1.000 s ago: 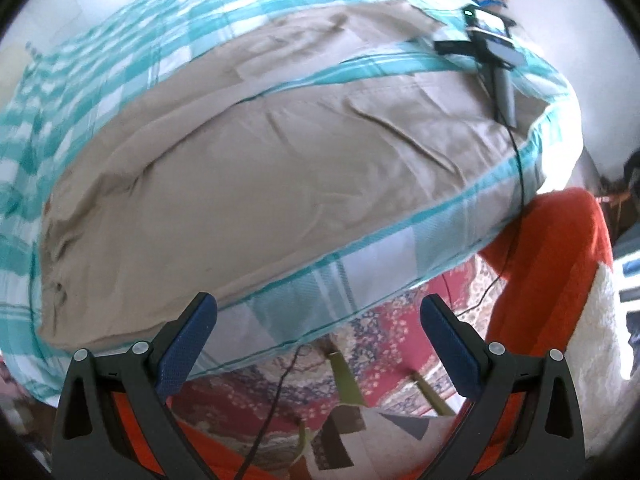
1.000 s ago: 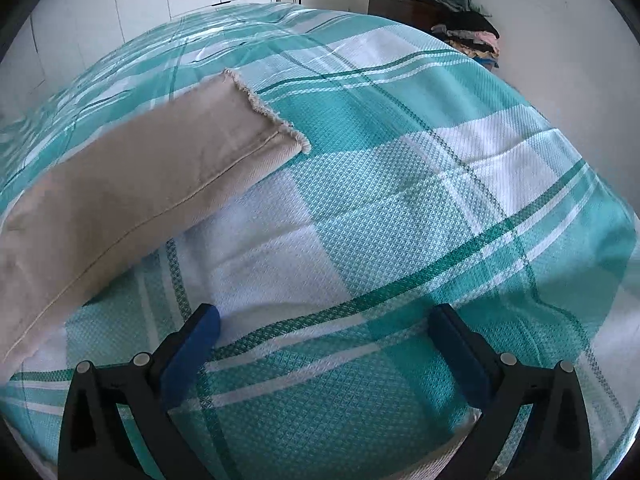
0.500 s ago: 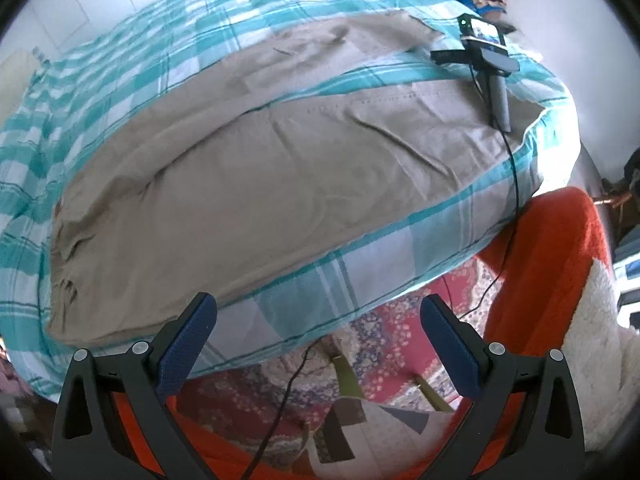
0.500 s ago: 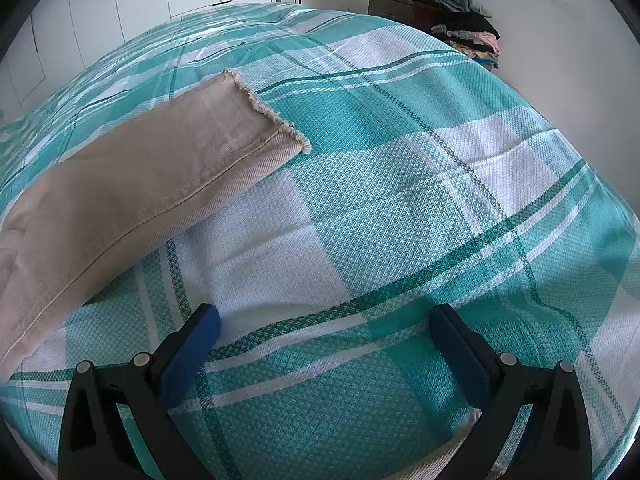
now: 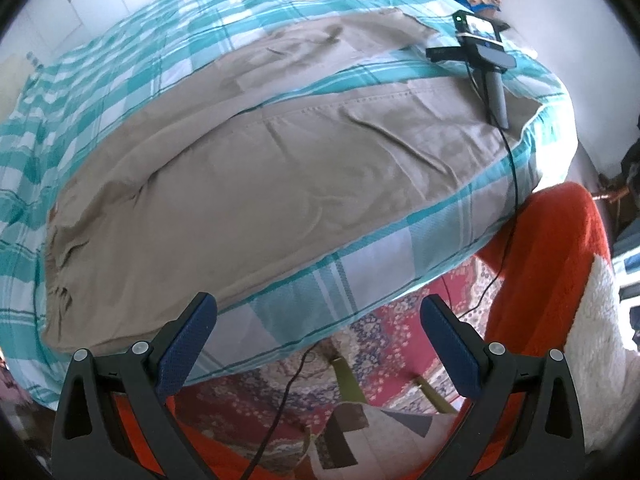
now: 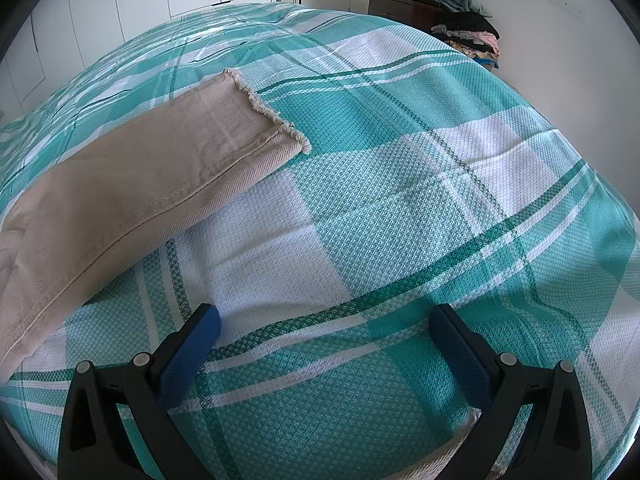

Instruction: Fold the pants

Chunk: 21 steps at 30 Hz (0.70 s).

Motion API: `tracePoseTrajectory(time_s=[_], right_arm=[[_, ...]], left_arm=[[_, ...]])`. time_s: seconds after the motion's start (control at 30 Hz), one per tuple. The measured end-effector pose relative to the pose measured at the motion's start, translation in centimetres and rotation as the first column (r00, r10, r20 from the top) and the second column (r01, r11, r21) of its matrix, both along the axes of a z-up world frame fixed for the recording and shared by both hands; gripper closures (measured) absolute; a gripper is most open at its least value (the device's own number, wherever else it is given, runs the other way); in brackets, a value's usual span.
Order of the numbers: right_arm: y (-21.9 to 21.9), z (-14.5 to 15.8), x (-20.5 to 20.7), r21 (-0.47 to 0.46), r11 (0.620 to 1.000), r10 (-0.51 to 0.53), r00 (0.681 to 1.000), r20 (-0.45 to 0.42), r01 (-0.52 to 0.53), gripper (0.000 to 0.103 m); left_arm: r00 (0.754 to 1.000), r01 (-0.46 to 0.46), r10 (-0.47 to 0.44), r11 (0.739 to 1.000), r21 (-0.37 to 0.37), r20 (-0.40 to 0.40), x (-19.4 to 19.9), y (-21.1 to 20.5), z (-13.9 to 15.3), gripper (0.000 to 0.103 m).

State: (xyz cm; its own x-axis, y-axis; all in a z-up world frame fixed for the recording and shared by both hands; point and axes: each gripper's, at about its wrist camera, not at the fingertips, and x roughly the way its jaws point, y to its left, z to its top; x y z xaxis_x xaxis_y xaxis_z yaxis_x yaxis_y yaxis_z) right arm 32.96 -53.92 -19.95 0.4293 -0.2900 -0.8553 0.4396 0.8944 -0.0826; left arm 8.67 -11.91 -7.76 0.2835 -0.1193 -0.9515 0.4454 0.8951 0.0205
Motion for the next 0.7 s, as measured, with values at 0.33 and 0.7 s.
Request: tracePoseTrajectory(time_s=[0.33,0.7], right_arm=[[0.0,0.0,0.0,0.0,1.0,0.0,1.0,0.0,0.0,0.0],[0.0,0.0,0.0,0.0,1.0,0.0,1.0,0.0,0.0,0.0]], left_arm=[[1.0,0.006,-0.006,1.0,0.0,-0.002,0.2,0.1,-0.3,0.001],[0.999,-0.026,0.026,1.0,-0.015,-0.031,0.9,0.7,-1.0,0.001]])
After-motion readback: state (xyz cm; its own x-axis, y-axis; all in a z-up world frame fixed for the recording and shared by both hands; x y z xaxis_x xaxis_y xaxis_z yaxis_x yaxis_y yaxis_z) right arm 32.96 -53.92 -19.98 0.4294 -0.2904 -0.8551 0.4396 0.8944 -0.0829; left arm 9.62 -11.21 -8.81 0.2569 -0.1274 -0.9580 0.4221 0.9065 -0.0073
